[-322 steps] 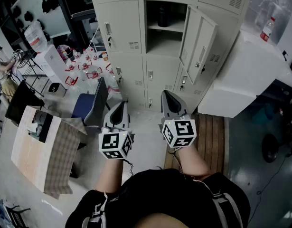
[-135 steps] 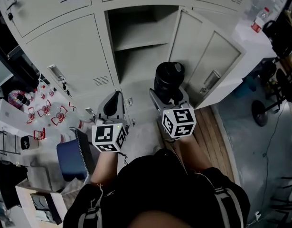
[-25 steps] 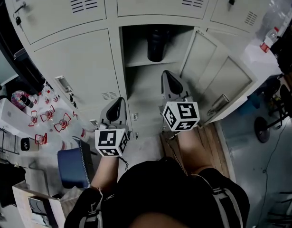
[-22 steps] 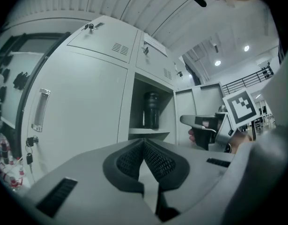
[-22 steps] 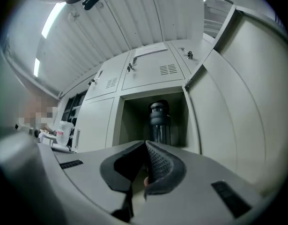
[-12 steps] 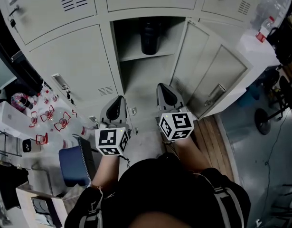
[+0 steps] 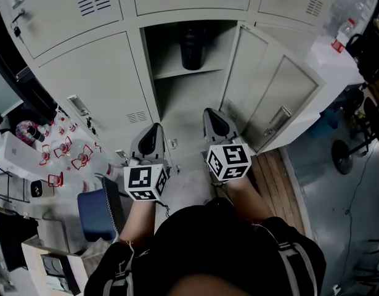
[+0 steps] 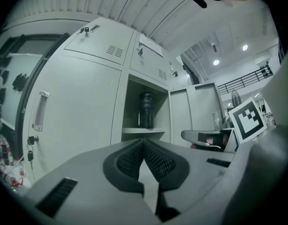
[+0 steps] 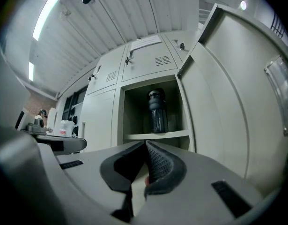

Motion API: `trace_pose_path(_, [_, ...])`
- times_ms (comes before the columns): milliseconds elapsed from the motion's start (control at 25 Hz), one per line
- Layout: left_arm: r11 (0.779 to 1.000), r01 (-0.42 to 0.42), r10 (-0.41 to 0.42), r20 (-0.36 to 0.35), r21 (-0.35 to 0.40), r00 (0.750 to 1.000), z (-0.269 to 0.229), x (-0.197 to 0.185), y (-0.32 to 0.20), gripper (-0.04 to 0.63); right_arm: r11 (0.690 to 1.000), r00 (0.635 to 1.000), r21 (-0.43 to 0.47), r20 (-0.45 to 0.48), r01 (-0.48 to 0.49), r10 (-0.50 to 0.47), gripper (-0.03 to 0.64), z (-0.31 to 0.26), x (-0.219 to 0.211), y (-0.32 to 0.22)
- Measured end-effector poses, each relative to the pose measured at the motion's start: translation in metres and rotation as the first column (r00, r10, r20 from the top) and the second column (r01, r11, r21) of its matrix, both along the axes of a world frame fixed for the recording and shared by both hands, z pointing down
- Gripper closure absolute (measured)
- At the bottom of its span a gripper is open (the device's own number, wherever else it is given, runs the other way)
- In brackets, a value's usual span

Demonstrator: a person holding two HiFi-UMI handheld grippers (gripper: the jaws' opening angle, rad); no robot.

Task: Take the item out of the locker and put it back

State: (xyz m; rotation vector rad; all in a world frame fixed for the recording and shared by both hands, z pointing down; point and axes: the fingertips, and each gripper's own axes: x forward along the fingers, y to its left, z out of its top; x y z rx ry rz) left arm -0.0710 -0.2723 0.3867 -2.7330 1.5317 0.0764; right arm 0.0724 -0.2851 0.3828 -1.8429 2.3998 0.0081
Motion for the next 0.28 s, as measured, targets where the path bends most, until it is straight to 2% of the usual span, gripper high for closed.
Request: trace_pose_path(280, [1.0,0.004,-0.004,-0.001,0.004,1.0,-0.0029,0.0049,-0.0018,0.583,1.0,1.0,0.005,0.007,0.013,-0.013,0.604,-0.0047,0.003,-0.003])
